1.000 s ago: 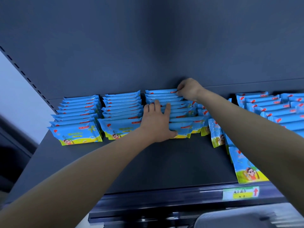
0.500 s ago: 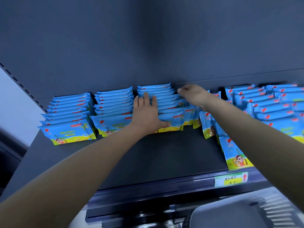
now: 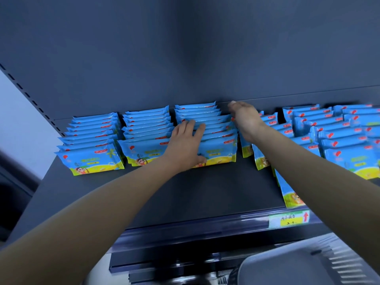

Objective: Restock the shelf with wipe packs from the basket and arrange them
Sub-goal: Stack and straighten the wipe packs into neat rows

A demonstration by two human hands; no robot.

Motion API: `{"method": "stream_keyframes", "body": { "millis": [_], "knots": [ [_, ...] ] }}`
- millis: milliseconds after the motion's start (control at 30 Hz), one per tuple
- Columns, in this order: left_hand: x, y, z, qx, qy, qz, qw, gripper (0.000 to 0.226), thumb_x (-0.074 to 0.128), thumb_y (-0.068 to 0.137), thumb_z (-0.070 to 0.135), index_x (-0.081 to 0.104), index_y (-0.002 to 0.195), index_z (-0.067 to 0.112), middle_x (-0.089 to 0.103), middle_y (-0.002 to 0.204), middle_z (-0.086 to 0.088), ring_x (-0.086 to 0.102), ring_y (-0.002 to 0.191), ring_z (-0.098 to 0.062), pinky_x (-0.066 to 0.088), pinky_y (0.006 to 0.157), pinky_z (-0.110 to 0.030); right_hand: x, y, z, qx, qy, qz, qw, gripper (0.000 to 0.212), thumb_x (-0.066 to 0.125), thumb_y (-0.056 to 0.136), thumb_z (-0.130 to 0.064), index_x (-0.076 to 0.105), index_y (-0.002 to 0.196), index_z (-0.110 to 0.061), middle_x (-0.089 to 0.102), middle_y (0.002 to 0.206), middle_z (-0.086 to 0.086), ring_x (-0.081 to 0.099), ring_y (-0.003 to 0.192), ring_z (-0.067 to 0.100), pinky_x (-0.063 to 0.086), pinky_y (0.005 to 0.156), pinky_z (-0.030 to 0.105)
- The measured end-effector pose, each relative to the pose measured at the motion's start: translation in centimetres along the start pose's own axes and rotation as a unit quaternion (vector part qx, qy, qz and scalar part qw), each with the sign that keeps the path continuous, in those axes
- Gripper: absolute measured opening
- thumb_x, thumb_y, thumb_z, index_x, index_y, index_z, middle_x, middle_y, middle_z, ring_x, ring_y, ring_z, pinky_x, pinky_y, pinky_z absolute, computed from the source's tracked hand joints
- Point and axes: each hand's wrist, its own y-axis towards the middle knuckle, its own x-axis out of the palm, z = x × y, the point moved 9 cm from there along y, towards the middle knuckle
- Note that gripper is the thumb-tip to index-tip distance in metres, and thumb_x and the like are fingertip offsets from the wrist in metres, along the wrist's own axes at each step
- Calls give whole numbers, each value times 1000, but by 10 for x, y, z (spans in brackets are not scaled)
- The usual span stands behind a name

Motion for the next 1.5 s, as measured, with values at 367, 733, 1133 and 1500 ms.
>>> {"method": "stream_keyframes", "body": {
  "millis": [367, 733, 1133, 1500],
  "knots": [
    [0, 3, -10, -69, 106, -2, 992, 116, 59, 66, 74, 0, 148, 18, 6, 153, -23, 12, 140, -42, -9, 113, -51, 12, -3, 10, 40, -55, -48, 997, 15, 51, 94, -21, 58, 103, -12, 64, 95, 5, 62, 84, 20, 53, 73, 34],
    [4, 7, -7, -54, 27, -27, 998, 117, 70, 68, 59, -1, 148, 11, -1, 153, -24, 5, 142, -38, -10, 115, -42, 30, -9, 2, 37, -176, -81, 980, 39, 40, 92, -3, 51, 129, -3, 55, 128, 22, 55, 117, 38, 48, 97, 49],
    [-7, 0, -12, -23, 94, 47, 994, 108, 64, 62, 70, 22, 142, 10, 22, 145, -9, 22, 133, -30, 2, 114, -47, 27, -14, 9, 118, -118, -117, 979, 18, 54, 92, -11, 59, 107, -3, 65, 107, 16, 65, 92, 27, 56, 79, 38],
    [-10, -6, -27, -50, 49, 78, 995, 107, 62, 62, 73, 24, 143, 15, 26, 143, -7, 24, 133, -28, 5, 115, -45, 27, -15, -13, -14, -345, -68, 936, 43, 64, 88, -18, 50, 124, 2, 60, 116, 9, 59, 108, 28, 50, 93, 37]
  ]
}}
